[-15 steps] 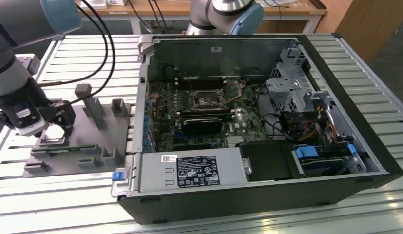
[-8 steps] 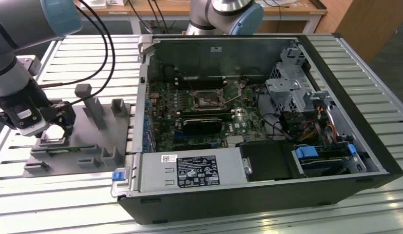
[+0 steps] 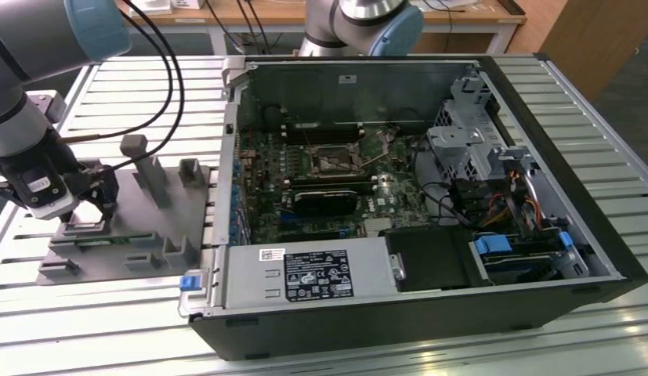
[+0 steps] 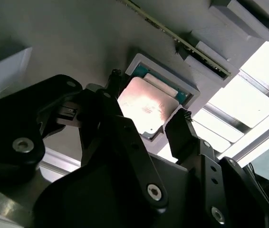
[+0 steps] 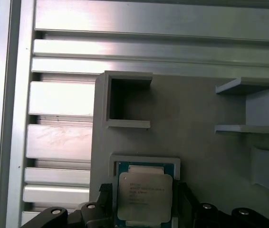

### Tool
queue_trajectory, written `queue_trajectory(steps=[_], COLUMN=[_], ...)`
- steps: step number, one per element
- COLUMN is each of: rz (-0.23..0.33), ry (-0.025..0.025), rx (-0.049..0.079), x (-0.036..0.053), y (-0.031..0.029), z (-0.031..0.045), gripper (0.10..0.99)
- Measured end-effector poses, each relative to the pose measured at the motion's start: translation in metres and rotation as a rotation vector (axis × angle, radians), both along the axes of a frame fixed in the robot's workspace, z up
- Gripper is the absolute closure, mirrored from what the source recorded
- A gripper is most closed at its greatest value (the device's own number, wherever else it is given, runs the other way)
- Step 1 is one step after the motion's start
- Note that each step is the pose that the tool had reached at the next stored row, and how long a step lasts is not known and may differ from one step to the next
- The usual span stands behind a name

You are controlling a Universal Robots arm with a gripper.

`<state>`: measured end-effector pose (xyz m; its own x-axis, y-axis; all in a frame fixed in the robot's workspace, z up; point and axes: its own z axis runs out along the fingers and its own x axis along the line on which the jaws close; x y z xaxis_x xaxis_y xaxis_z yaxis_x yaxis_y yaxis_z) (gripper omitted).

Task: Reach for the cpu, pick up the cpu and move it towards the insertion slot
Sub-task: 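Pick up the cpu and move it towards the insertion slot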

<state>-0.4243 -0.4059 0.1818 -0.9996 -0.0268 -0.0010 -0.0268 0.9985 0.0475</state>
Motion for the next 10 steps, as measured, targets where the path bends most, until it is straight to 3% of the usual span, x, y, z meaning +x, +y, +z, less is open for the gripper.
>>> queue_trajectory(steps=[5, 7, 10], rz=[0.000, 0.000, 0.000], ry=[0.0001, -0.0003, -0.0008], rx=[0.001, 0.001, 0.001], x=[-0.0004, -0.0005, -0.0005], y=[0.0010, 0.0011, 0.0011], z=[-0.0016, -0.0015, -0.0001], gripper=[0.447, 0.541, 0.541])
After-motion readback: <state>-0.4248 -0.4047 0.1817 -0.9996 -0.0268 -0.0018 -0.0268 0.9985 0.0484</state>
